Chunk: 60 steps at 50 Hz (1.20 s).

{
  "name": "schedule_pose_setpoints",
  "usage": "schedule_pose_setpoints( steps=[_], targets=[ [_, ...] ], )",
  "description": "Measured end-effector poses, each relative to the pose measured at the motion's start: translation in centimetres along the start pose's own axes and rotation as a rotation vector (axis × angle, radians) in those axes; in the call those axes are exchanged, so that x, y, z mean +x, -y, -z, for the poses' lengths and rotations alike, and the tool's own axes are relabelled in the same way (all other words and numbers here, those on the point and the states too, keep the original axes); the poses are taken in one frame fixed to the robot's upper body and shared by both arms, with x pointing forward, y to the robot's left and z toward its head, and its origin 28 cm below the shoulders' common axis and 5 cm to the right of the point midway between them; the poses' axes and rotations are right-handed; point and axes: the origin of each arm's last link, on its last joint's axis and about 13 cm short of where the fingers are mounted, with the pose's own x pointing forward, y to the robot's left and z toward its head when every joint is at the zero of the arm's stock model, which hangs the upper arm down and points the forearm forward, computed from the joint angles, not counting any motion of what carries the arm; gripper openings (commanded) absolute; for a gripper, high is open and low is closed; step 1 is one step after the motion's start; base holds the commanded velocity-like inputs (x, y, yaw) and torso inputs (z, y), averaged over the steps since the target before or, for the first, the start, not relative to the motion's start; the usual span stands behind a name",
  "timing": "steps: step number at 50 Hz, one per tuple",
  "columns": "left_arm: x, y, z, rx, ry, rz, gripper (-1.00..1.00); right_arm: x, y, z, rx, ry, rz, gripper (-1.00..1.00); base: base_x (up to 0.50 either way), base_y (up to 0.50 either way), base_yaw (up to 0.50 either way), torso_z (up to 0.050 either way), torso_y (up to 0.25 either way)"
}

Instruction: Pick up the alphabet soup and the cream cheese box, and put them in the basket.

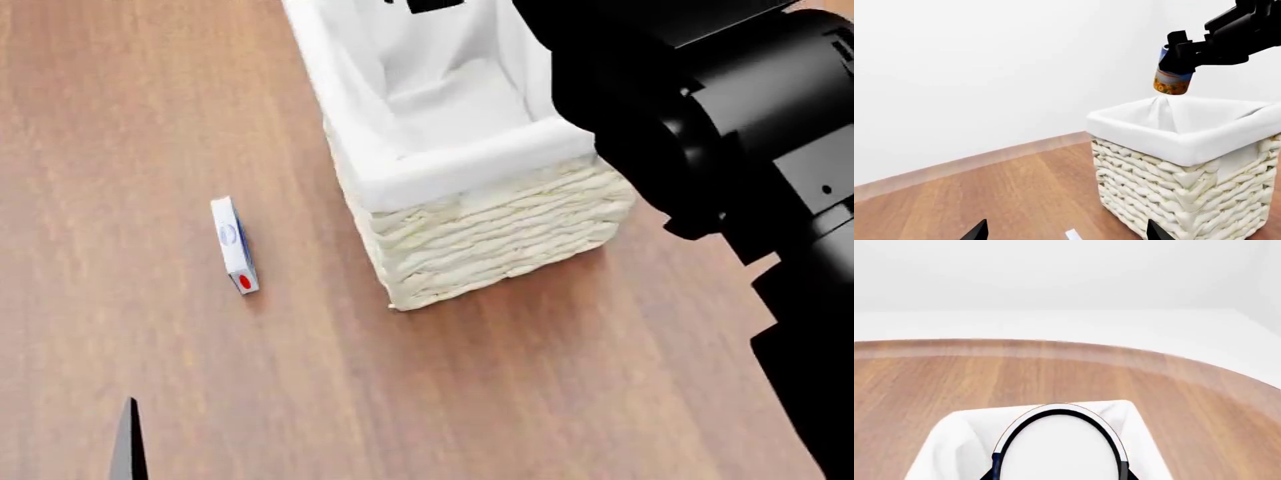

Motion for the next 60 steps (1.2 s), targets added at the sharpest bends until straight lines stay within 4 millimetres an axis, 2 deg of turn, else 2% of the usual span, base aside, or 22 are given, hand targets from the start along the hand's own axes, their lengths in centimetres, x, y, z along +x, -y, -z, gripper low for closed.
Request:
schedule_pose_setpoints(
  steps=[60],
  targets=[
    [-0.1,0.2,0.0,-0.005,-0.002,0.006,1.00,0.3,-0.5,4.3,-0.037,-0.081,-0.014,-1.00,0.00,0.00,0.00,0.000,0.001]
  ],
)
